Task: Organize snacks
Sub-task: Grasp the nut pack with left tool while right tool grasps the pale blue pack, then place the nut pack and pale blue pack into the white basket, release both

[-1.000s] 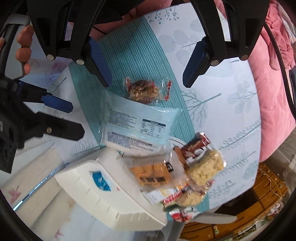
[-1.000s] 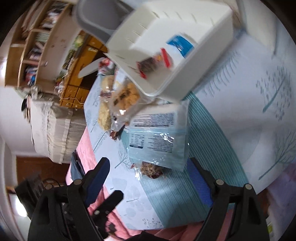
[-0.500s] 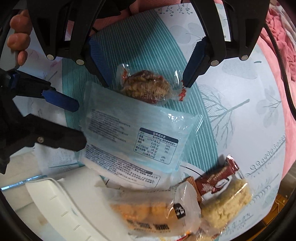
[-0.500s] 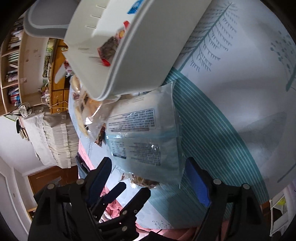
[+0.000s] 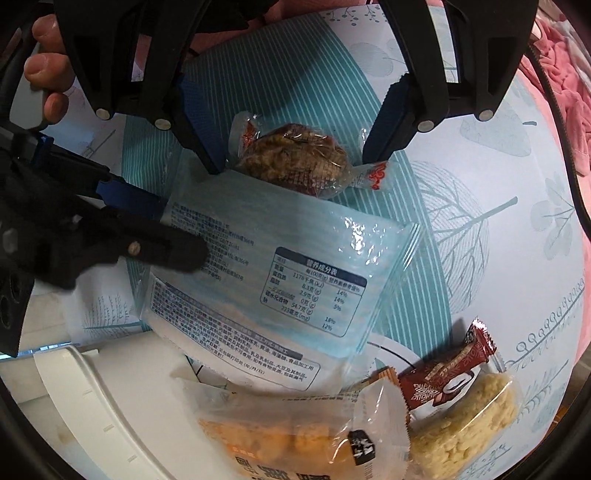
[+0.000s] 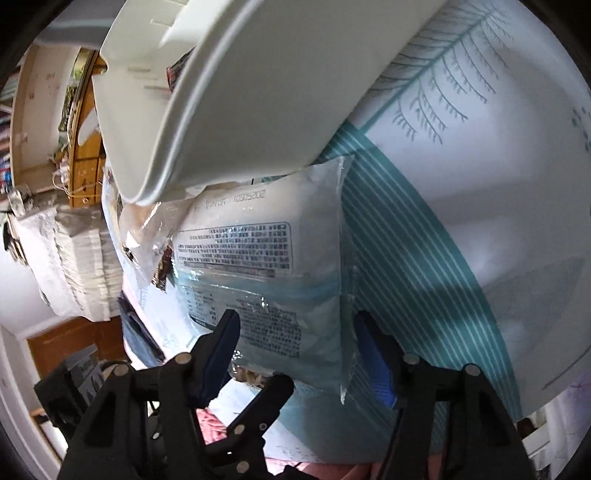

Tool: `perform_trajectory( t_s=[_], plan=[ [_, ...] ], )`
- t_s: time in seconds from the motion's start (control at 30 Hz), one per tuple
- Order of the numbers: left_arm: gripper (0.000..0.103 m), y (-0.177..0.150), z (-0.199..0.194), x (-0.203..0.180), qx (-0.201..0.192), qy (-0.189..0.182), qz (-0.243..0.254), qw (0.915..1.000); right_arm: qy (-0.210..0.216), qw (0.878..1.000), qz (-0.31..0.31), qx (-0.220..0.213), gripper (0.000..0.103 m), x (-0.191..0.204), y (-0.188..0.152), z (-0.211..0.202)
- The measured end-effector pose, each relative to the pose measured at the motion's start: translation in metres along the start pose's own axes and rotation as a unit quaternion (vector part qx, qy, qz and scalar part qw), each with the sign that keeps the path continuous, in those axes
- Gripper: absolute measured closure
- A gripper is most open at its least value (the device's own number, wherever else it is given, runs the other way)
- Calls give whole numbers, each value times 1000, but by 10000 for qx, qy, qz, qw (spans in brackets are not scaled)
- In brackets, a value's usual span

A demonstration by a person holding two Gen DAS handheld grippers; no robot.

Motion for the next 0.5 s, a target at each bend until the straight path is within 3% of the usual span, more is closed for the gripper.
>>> perform_trajectory(
  t_s=[0.03,0.13,0.27,0.5],
  plan=[
    [30,-1,1,0,5,-8,-12,10000,-99,9999,-11,-19,64,-1,0,0],
    [32,-4,-1,4,-31,-32,-15,10000,85,10000,21,1,80,-4,-1,0],
    [37,-7,-3,3,-104,8,24,9999,51,9998,-171,-100,91,0,-4,-5],
    [45,-20,-1,15,-173,-5,-39,9998,267,9982,-443,-318,97,10,-13,-20]
  ],
)
Point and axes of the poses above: each gripper's, at about its wrist camera, not at the fingertips, and z roughly the way its jaws point, x to its left, y to its top, the point moved 5 cm from there along z, roughly the way its jaws point, and after that the axes turned 3 degrees about x, right-handed, at the moved point
